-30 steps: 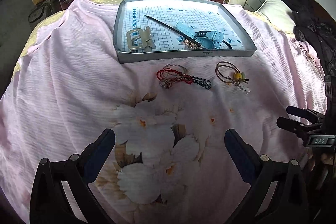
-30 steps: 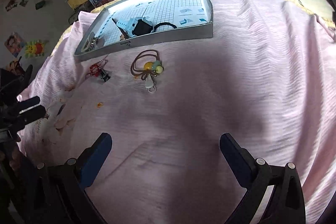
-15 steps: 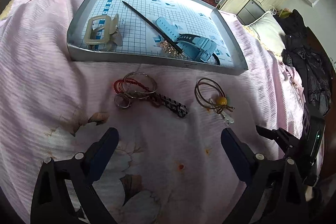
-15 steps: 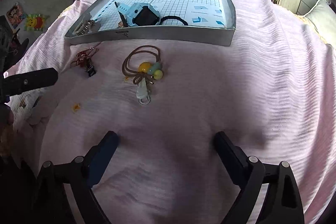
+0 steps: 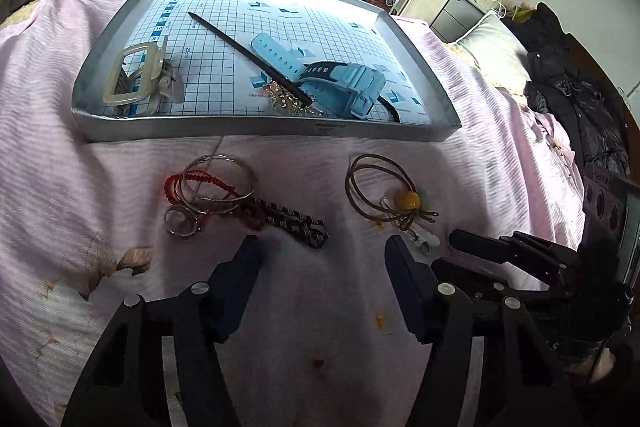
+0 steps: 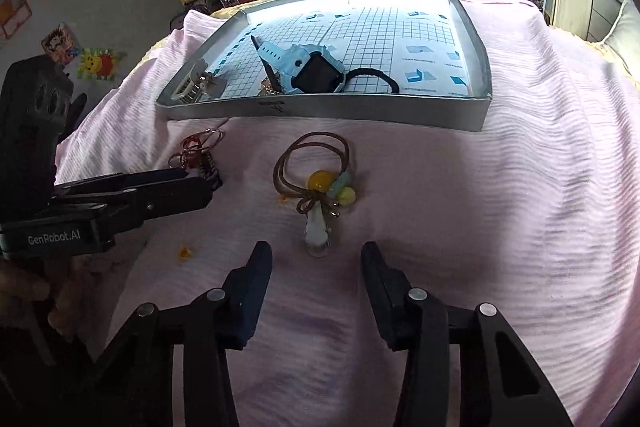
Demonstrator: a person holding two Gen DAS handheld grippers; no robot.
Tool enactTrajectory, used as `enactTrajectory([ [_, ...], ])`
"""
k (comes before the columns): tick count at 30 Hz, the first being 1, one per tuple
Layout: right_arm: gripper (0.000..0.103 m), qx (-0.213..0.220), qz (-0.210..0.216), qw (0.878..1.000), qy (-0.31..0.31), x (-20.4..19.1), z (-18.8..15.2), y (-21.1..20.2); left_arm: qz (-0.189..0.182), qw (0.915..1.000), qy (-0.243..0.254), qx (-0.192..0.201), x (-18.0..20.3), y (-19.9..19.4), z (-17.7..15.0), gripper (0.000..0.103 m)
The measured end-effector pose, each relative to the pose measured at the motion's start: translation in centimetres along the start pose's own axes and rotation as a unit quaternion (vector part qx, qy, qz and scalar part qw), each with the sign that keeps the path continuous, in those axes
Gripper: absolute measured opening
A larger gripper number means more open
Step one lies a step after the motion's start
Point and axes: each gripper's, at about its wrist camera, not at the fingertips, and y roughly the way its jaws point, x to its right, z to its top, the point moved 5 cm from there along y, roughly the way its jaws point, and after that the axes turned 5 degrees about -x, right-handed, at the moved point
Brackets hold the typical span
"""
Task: Organize jewelry
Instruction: 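Move the left tool toward the black beaded clip while the right tool approaches the white clip, then lower the left tool around the black beaded clip while the right tool lowers onto the white clip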
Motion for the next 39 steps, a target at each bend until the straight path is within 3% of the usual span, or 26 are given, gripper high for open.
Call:
enactTrajectory([
  [14, 0.04, 0.017, -0.008, 1.0, 0.014, 0.3, 0.7, 0.8, 0.051, 0.9984, -0.023, -0.003, -0.9, 2.4, 1.3, 0.058],
  [19, 0.04, 0.024, -0.001, 1.0, -0.003, -0.5, 1.0, 1.3, 0.066, 0.9978, -0.013, 0.003, -0.9, 2.4, 0.9, 0.049],
  [28, 0.015, 0.012, 0.0, 1.0, -0.008, -0.7, 0.8, 1.6, 0.06, 0.9973, -0.041, 0.01, -1.8, 1.7, 0.6, 0.028],
  [30, 0.015, 0.012, -0.001, 1.0, -0.008, -0.8, 0.7, 1.5, 0.057, 0.9966, -0.058, 0.009, -2.1, 1.1, 0.2, 0.021],
  [34, 0.015, 0.004, 0.007, 1.0, -0.001, -0.8, 0.6, 1.4, 0.031, 0.9931, -0.113, 0.005, -3.4, -0.3, -0.8, 0.02],
  [39, 0.015, -0.003, 0.028, 1.0, 0.004, -1.1, 0.4, 1.3, 0.028, 0.9921, -0.122, 0.006, -3.7, -1.1, -0.7, 0.02],
])
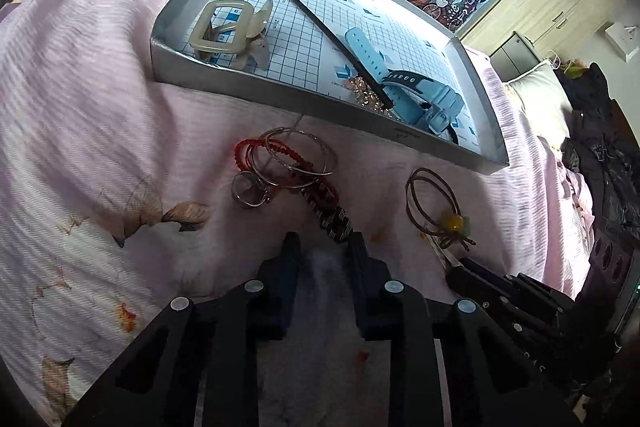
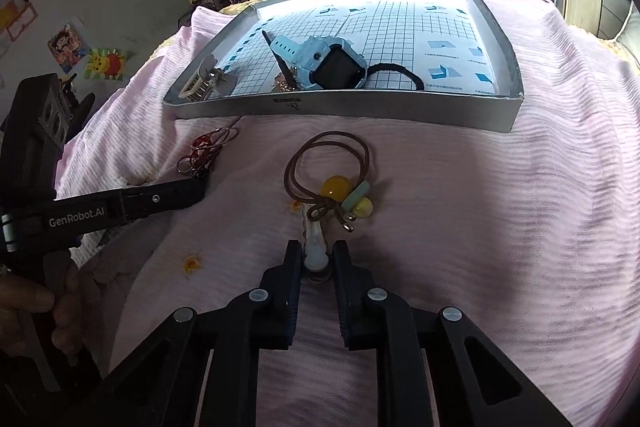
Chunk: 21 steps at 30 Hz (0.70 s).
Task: Organize jewelry
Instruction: 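Lower the left tool around the black beaded clip while the right tool lowers onto the white clip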
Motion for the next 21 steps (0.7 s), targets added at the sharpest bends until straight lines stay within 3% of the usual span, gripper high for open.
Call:
enactTrajectory([
  [4, 0.016, -0.001, 0.008, 1.0, 0.009, 0.2, 0.0, 0.1, 0.016, 0.9996, 0.022, 0.005, 0.7, 0.1, 0.2, 0.023],
  [9, 0.018, -0.002, 0.004, 1.0, 0.005, 0.1, 0.0, 0.2, 0.022, 0.9991, 0.033, 0.017, 1.4, 0.5, 0.0, 0.039],
  [16, 0.027, -0.003, -0.006, 1.0, -0.015, -0.5, -0.1, 0.4, 0.056, 0.9961, 0.064, 0.023, 1.7, 1.9, 0.8, 0.039],
  [21, 0.027, -0.003, -0.001, 1.0, -0.014, -0.4, -0.1, 0.4, 0.029, 0.999, 0.028, 0.022, 0.5, 1.9, 1.1, 0.038],
])
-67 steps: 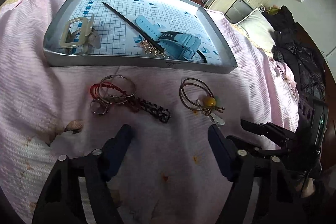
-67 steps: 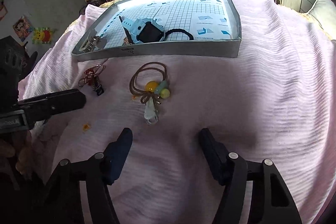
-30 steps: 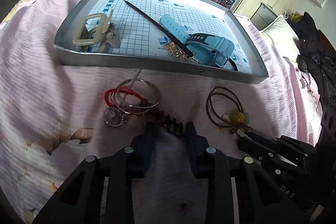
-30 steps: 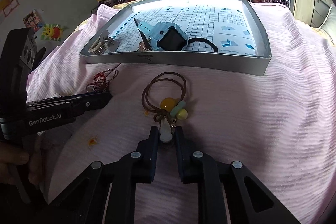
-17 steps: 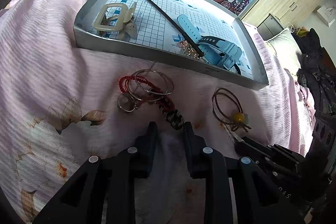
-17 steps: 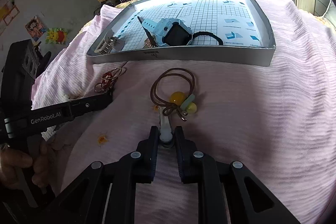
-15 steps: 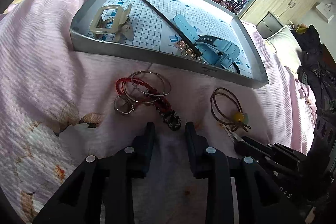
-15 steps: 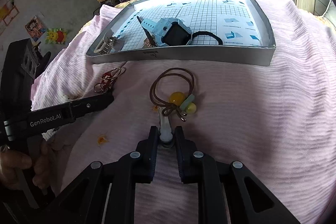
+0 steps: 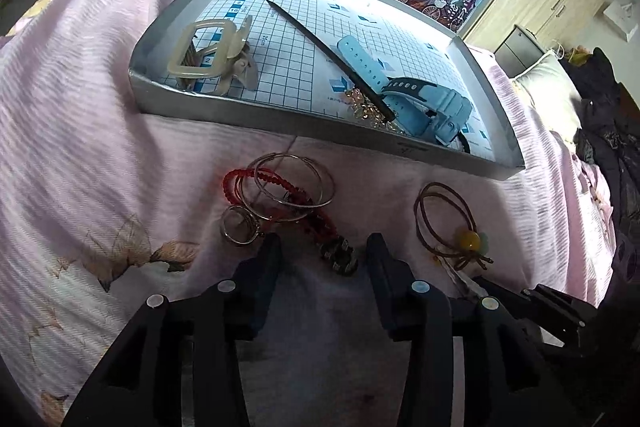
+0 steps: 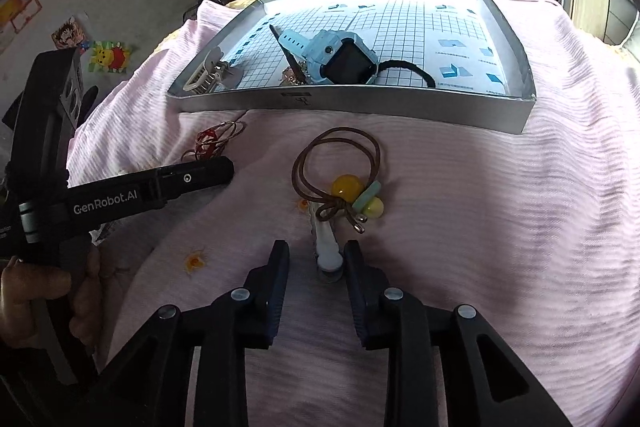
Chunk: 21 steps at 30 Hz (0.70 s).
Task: Organize jewelry
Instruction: 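Lower the left tool around the black beaded clip while the right tool lowers onto the white clip, then close the left tool on the black beaded clip while the right tool closes on the white clip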
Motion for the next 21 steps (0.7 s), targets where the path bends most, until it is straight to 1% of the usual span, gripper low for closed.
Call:
enactTrajectory([
  [2, 0.027, 0.001, 0.0, 1.0, -0.004, -0.1, 0.0, 0.0, -0.004, 1.0, 0.0, 0.0, -0.1, -0.1, 0.0, 0.037],
  [4, 0.026, 0.003, 0.001, 1.0, -0.011, -0.1, 0.0, 0.0, -0.005, 1.0, 0.006, 0.0, 0.0, -0.3, -0.1, 0.026],
  [5, 0.023, 0.003, 0.003, 1.0, -0.012, -0.1, 0.0, 0.0, -0.006, 0.9999, 0.011, 0.0, 0.1, -0.4, 0.0, 0.021],
  [6, 0.021, 0.001, 0.008, 1.0, -0.012, -0.2, 0.0, 0.1, -0.008, 0.9999, 0.014, 0.0, 0.2, -0.6, 0.0, 0.018],
  [7, 0.017, -0.001, 0.014, 1.0, -0.01, -0.2, 0.0, 0.1, -0.01, 0.9998, 0.018, 0.0, 0.4, -0.8, -0.1, 0.017],
  [8, 0.015, -0.003, 0.018, 1.0, -0.009, -0.2, 0.0, 0.2, -0.013, 0.9997, 0.02, -0.001, 0.5, -0.9, -0.2, 0.013],
  [12, 0.015, -0.012, 0.022, 1.0, -0.009, -0.3, -0.1, 0.2, -0.02, 0.9995, 0.022, -0.012, 0.8, -1.5, -0.8, 0.013],
  [15, 0.015, -0.018, 0.031, 0.999, -0.004, -0.4, -0.2, 0.0, -0.017, 0.9992, 0.026, -0.026, 0.9, -2.3, -1.4, 0.013],
  [18, 0.015, -0.021, 0.049, 0.999, 0.006, -0.4, -0.5, -0.3, -0.023, 0.9985, 0.028, -0.041, 1.1, -3.1, -2.0, 0.013],
  [21, 0.015, -0.016, 0.077, 0.997, 0.019, -0.4, -0.7, -0.8, -0.045, 0.9972, 0.02, -0.057, 1.2, -3.7, -2.6, 0.013],
])
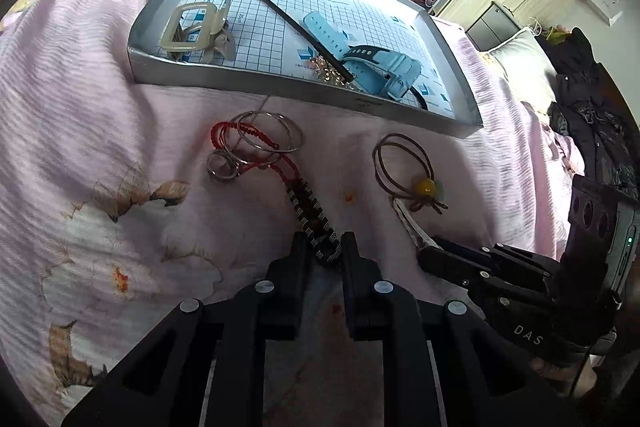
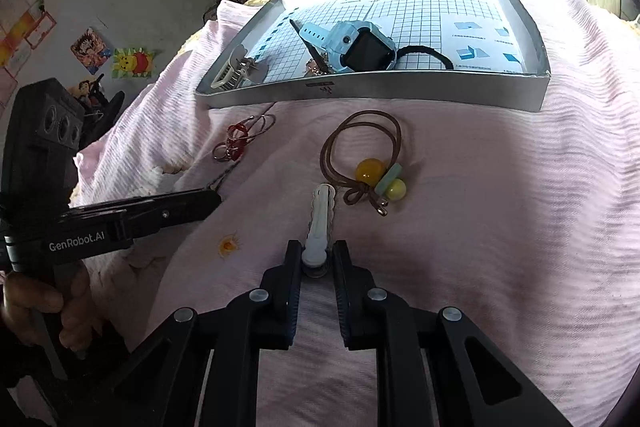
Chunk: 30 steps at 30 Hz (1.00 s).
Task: Organize jewelry
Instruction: 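Close the left tool on the black beaded clip while the right tool closes on the white clip, then carry the black beaded clip and white clip over the tray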
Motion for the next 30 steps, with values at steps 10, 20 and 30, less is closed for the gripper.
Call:
enactTrajectory([
  [10, 0.015, 0.082, 0.002, 0.997, -0.016, -1.0, 1.2, -3.0, -0.047, 0.9989, -0.001, 0.007, 1.4, -1.7, 0.0, 0.013],
  [20, 0.015, 0.154, -0.039, 0.987, -0.021, -0.7, 2.5, -5.1, -0.066, 0.9942, 0.021, 0.082, 2.8, -3.8, 1.1, 0.013],
  [30, 0.015, 0.183, -0.082, 0.979, -0.036, -0.5, 4.3, -6.2, -0.034, 0.9872, 0.041, 0.15, 2.9, -3.7, 4.9, 0.013],
])
